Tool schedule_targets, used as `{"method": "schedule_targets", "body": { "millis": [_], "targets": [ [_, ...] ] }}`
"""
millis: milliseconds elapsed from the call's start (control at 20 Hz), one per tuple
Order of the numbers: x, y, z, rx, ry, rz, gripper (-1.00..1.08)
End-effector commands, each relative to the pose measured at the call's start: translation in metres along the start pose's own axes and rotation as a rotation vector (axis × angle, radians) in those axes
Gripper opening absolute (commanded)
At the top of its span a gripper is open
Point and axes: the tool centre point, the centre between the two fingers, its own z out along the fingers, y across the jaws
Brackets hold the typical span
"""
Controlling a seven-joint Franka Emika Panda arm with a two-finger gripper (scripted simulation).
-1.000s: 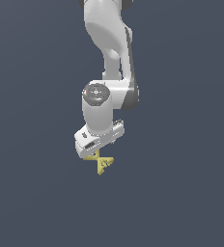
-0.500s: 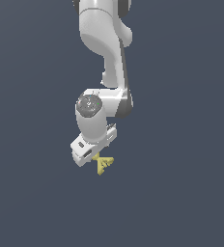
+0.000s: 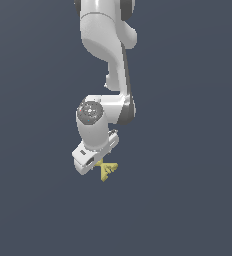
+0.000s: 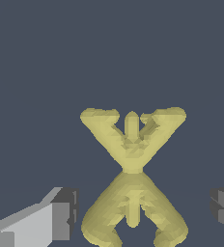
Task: Pick up the object and move it to a goal position.
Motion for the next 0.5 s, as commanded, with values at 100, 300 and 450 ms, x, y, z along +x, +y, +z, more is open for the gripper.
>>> {"method": "schedule_targets", "body": {
  "millis": [100,300,450],
  "targets": [
    [0.0,0.0,0.006,0.0,0.0,-0.001,1.0],
    [0.0,-0.001,0.024,0.0,0.0,-0.003,1.0],
    [-0.001,-0.001,0.04,0.0,0.0,-0.004,1.0]
  ]
}}
